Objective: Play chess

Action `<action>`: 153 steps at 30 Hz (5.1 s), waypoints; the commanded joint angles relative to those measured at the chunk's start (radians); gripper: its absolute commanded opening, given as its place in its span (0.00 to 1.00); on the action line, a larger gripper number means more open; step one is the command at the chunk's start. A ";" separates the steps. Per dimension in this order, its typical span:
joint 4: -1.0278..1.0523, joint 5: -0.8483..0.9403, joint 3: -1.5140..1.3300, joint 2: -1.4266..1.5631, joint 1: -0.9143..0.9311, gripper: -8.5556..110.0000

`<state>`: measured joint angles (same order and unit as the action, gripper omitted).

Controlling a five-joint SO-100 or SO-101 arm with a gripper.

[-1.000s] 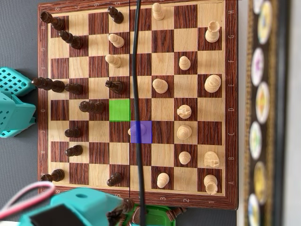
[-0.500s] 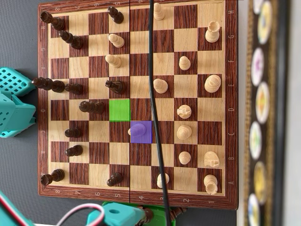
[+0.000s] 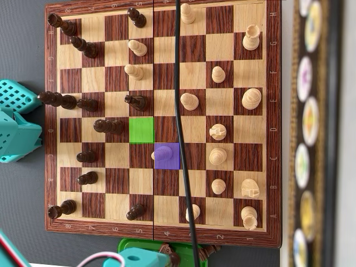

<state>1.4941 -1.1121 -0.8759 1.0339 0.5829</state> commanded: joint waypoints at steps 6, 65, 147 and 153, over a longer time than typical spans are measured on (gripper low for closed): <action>0.000 0.038 0.037 0.017 -0.011 0.23; -0.017 -0.288 -0.578 0.657 -0.437 0.18; -0.051 -0.229 -0.529 0.350 -0.417 0.14; -0.055 -0.215 -0.529 0.348 -0.403 0.14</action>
<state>1.4450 -1.3346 -1.4128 1.3760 0.1626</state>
